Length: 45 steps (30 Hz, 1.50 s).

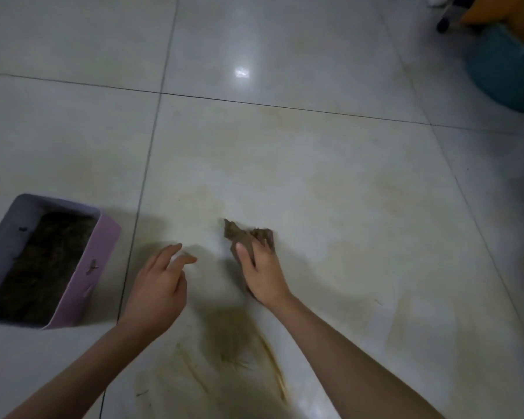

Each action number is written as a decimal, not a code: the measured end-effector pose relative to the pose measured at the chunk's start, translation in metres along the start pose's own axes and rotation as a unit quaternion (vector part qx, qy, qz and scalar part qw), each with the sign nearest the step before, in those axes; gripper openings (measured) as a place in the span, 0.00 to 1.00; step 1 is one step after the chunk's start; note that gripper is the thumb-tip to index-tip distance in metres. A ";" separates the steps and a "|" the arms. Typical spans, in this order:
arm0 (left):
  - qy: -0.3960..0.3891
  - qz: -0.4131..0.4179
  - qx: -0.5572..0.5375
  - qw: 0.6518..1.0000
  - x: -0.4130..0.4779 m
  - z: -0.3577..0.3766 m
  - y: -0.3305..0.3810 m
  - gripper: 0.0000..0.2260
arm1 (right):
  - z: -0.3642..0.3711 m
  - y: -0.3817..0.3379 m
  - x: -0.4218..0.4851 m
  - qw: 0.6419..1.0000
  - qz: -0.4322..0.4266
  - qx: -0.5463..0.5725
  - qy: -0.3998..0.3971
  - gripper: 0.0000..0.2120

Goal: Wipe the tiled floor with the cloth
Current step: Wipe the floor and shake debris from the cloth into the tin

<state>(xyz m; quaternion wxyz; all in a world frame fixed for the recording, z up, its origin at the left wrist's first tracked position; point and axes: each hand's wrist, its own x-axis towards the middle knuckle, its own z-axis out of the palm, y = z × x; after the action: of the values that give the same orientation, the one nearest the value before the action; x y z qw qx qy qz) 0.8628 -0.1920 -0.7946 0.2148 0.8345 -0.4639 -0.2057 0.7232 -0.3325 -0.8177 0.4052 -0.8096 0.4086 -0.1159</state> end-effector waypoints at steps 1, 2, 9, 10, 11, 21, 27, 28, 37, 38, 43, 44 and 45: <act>-0.006 0.010 0.001 1.000 0.005 0.001 0.006 0.14 | -0.015 -0.008 -0.001 0.990 0.076 0.117 0.009 0.15; -0.011 0.023 0.002 1.000 0.011 0.002 0.013 0.14 | -0.031 -0.013 -0.003 0.964 0.137 0.226 0.021 0.14; -0.025 0.123 -0.009 0.992 0.052 0.037 0.084 0.15 | -0.172 0.022 -0.050 0.782 0.253 0.566 0.072 0.23; -0.027 0.133 -0.005 0.991 0.055 0.045 0.095 0.15 | -0.192 0.033 -0.060 0.779 0.259 0.564 0.088 0.23; -0.032 0.141 0.002 0.989 0.057 0.054 0.106 0.16 | -0.210 0.043 -0.072 0.779 0.267 0.558 0.105 0.23; -0.120 0.183 0.136 0.966 0.050 0.109 0.211 0.23 | -0.348 0.173 -0.177 0.876 0.333 0.273 0.216 0.18; -0.168 0.128 0.219 0.953 0.046 0.150 0.230 0.25 | -0.326 0.283 -0.184 0.942 0.269 -0.178 0.095 0.30; -0.171 0.123 0.231 0.950 0.047 0.158 0.231 0.26 | -0.313 0.296 -0.182 0.934 0.246 -0.249 0.071 0.30; -0.247 0.050 0.300 0.920 0.073 0.193 0.255 0.43 | -0.344 0.357 -0.110 0.891 0.264 -0.307 0.207 0.34; -0.258 0.034 0.299 0.918 0.074 0.196 0.253 0.43 | -0.333 0.344 -0.097 0.879 0.285 -0.300 0.237 0.34; -0.309 -0.012 0.273 0.911 0.079 0.201 0.255 0.39 | -0.182 0.241 -0.119 0.950 -0.019 -0.269 0.154 0.28; -0.312 -0.016 0.268 0.912 0.080 0.200 0.255 0.38 | -0.167 0.230 -0.129 0.957 -0.072 -0.262 0.104 0.28; -0.313 -0.020 0.262 0.913 0.081 0.199 0.255 0.37 | -0.166 0.233 -0.133 0.956 -0.113 -0.264 0.063 0.28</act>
<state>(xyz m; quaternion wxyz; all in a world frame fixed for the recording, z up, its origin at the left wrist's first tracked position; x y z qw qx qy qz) 0.6195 -0.4164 -0.8301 -0.1719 0.7631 -0.5276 -0.3314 0.4202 -0.4036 -0.8666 0.1345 -0.9197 0.3552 -0.0993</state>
